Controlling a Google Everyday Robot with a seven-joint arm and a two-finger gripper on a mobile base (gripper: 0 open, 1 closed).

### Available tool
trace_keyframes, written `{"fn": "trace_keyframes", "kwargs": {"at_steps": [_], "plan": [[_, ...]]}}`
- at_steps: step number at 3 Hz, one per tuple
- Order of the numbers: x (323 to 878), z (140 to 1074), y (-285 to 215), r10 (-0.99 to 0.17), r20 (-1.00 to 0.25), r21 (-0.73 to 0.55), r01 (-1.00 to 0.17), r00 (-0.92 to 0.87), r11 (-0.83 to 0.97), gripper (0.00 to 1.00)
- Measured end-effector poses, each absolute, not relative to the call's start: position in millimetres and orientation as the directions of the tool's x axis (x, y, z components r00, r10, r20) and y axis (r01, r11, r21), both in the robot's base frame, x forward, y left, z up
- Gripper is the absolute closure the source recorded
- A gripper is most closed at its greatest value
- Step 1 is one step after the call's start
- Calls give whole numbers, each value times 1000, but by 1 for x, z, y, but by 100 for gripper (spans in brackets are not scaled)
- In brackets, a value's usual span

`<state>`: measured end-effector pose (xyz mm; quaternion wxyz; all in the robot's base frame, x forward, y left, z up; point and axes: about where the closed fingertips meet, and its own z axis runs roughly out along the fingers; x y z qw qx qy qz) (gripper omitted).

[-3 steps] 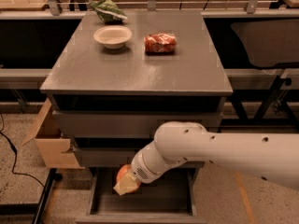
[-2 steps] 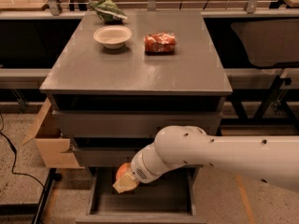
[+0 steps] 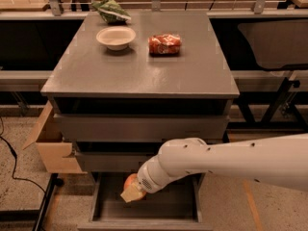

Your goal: Place orange into bottom drawer

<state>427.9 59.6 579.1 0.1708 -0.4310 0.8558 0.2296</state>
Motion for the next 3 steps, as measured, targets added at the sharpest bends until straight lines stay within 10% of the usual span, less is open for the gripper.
{"fn": "trace_keyframes", "kwargs": {"at_steps": [3], "plan": [[474, 408, 50, -567, -520, 238, -746, -639, 622, 100]]}}
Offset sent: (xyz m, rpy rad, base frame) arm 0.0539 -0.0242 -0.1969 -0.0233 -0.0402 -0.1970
